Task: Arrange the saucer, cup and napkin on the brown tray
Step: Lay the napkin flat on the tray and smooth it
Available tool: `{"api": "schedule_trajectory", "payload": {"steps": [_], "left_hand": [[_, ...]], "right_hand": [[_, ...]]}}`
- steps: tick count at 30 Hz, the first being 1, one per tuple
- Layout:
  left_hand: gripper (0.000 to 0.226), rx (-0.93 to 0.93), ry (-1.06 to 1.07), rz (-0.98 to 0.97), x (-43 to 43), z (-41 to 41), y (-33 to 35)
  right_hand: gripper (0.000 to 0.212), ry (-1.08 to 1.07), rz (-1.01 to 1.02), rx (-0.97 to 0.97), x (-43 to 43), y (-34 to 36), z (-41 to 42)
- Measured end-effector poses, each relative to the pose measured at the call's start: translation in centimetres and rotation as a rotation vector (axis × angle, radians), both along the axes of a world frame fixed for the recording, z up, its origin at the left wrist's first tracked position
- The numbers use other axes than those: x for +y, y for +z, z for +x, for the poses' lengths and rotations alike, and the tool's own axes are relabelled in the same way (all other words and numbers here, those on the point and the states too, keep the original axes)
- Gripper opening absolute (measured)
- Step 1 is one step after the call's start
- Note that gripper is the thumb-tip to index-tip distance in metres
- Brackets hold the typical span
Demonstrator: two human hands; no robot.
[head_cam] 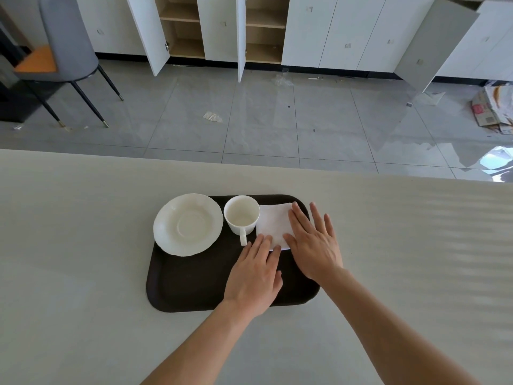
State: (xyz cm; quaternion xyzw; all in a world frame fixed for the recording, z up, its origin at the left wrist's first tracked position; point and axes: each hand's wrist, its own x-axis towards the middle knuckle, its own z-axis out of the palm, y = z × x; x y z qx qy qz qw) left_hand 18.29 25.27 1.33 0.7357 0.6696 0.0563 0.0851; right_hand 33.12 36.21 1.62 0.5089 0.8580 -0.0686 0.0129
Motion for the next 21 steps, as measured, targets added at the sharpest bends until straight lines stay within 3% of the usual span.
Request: {"api": "schedule_trajectory", "payload": {"steps": [7,11,21], "left_hand": [[0.063,0.011,-0.008,-0.061,0.0,-0.1,-0.4],[0.064,0.037,-0.007,-0.074,0.2,0.0,-0.4],[0.067,0.082,0.027,-0.106,-0.3,0.3,-0.2]], "right_hand": [[0.061,-0.034,-0.091,0.011,-0.7,0.2,0.6],[0.061,-0.047,0.015,0.103,-1.8,0.8,1.4],[0.034,-0.094,0.105,0.199,-2.5,0.3,1.4]]}}
